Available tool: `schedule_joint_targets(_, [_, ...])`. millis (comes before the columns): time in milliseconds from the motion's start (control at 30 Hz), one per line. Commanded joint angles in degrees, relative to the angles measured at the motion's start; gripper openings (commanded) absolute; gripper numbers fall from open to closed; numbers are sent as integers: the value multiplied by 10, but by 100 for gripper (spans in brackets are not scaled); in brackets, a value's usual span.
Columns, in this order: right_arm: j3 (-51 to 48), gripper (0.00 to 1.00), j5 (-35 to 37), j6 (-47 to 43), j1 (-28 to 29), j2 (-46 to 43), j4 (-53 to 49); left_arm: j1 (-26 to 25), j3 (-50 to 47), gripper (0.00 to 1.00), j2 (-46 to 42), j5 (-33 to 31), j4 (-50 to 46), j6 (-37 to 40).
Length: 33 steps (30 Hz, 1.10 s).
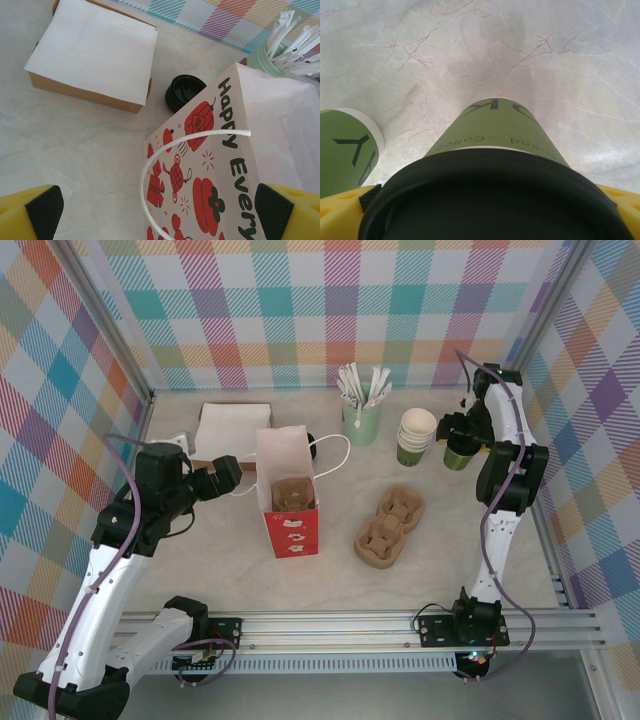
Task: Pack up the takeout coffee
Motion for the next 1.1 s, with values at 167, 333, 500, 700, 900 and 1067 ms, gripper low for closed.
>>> schedule_joint_targets(167, [22,100,32,-19,11,16,-33,7,-1,100,0,3,17,0])
schedule_joint_targets(333, [25,96,34,-22,13,21,-35,7,-2,100,0,3,16,0])
schedule_joint_targets(500, [36,89,34,-22,14,23,-40,7,1,100,2,5,17,-1])
schedule_joint_targets(700, [41,86,43,-28,14,12,-53,7,14,100,6,10,12,3])
schedule_joint_targets(900, [15,86,40,-33,13,-31,-52,7,43,100,25,27,1,7])
schedule_joint_targets(1067, [-49,86,24,-35,13,-101,-41,7,79,98,58,67,1,31])
